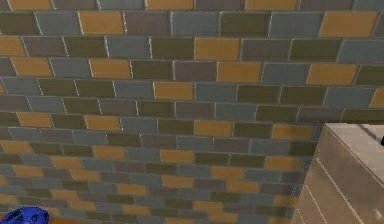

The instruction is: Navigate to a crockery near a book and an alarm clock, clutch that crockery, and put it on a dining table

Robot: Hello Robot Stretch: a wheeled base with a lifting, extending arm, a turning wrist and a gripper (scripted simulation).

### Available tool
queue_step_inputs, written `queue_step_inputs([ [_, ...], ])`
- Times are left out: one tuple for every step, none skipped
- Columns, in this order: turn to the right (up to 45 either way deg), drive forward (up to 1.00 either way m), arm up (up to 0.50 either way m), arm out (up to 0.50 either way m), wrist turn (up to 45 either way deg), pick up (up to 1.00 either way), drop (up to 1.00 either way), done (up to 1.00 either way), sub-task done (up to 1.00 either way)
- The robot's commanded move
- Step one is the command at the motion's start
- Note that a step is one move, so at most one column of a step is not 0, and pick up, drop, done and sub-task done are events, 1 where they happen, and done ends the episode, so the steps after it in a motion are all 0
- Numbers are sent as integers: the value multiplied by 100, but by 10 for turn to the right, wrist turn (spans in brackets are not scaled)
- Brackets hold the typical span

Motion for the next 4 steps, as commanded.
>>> queue_step_inputs([
  [0, 0, 0, 0, -450, 0, 0, 0, 0],
  [0, 0, 0, 0, -210, 0, 0, 0, 0],
  [0, 0, 0, -46, 0, 0, 0, 0, 0],
  [-450, 0, 0, 0, 0, 0, 0, 0, 0],
])
